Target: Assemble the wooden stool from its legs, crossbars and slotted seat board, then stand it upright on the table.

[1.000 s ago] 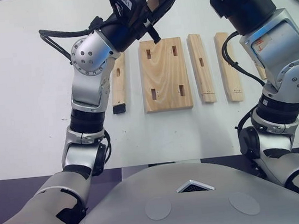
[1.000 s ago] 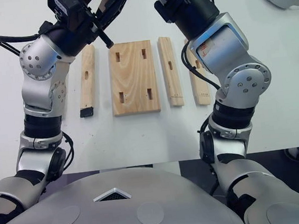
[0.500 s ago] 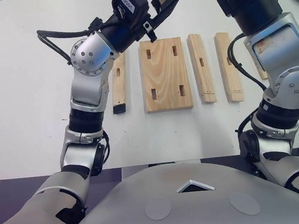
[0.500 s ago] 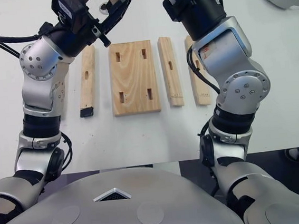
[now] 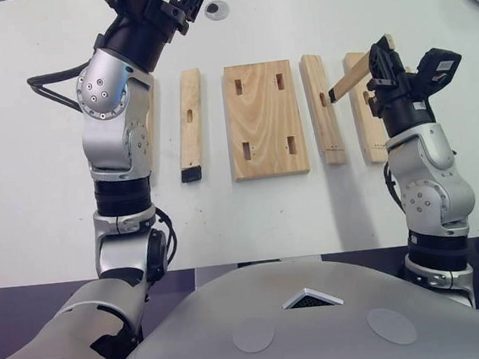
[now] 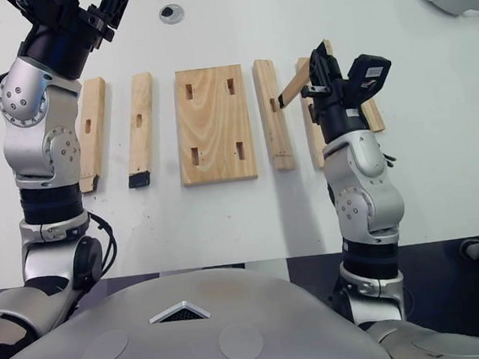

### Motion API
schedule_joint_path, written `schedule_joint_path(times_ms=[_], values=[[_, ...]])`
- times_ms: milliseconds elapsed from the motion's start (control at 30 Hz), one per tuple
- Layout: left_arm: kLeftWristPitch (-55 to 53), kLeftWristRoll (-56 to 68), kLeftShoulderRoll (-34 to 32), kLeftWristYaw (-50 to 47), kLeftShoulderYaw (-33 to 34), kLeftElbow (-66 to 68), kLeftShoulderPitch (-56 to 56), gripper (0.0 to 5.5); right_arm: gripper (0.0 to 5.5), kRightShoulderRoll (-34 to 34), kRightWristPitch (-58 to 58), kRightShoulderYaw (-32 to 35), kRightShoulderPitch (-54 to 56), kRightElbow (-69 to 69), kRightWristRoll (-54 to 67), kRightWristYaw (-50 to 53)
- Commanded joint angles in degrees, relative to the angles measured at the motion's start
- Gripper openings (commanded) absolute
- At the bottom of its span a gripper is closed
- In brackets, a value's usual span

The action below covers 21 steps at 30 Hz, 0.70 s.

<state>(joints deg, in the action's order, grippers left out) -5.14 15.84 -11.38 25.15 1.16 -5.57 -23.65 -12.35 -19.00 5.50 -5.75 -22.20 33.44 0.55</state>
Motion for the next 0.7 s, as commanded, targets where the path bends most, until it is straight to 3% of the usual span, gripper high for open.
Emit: schedule_joint_path(times_ms=[33,700], values=[[-0.72,0.08,0.59,-0.55,-0.34,0.44,-0.52,3.43,0.43,2.18,1.81,-0.22,-0.02,2.75,-1.8,-2.1],[-0.51,-0.01,1.26,-0.46,-1.1,1.39,-0.08,3.43,0.43,7.08,5.28,-1.01,-1.01,1.67,-6.17,-6.78]])
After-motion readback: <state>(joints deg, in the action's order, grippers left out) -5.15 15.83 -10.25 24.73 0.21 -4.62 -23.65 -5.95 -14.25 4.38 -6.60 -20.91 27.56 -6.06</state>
